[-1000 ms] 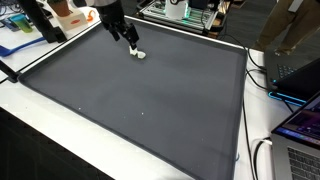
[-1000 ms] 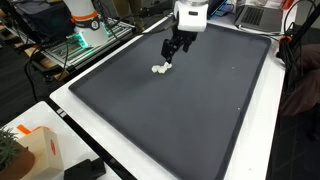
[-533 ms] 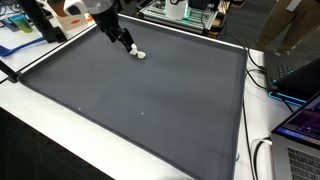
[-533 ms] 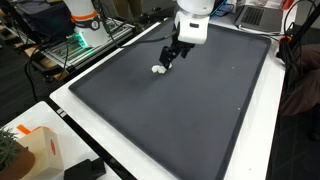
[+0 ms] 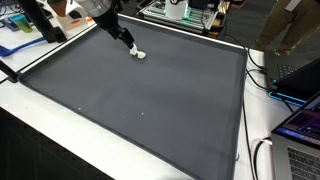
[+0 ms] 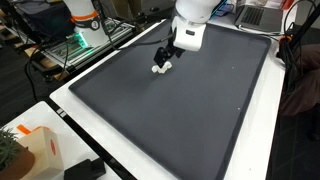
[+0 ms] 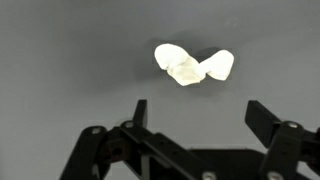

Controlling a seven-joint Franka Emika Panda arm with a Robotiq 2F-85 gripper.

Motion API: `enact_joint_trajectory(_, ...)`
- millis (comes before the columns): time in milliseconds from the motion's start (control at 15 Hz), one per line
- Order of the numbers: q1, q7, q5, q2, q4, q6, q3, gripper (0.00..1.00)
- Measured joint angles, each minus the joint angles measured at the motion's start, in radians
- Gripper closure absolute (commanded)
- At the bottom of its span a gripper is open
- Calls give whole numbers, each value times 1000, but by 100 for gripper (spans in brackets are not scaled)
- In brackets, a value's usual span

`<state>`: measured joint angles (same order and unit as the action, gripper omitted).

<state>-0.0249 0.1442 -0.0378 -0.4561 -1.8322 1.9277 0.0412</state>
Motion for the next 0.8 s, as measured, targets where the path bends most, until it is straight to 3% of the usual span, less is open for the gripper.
enact_joint_trajectory(400,-9,-1,-28,-51,86,-48,0,0)
enact_joint_trajectory(800,-55,3,-66,-155,218,-170,14,0)
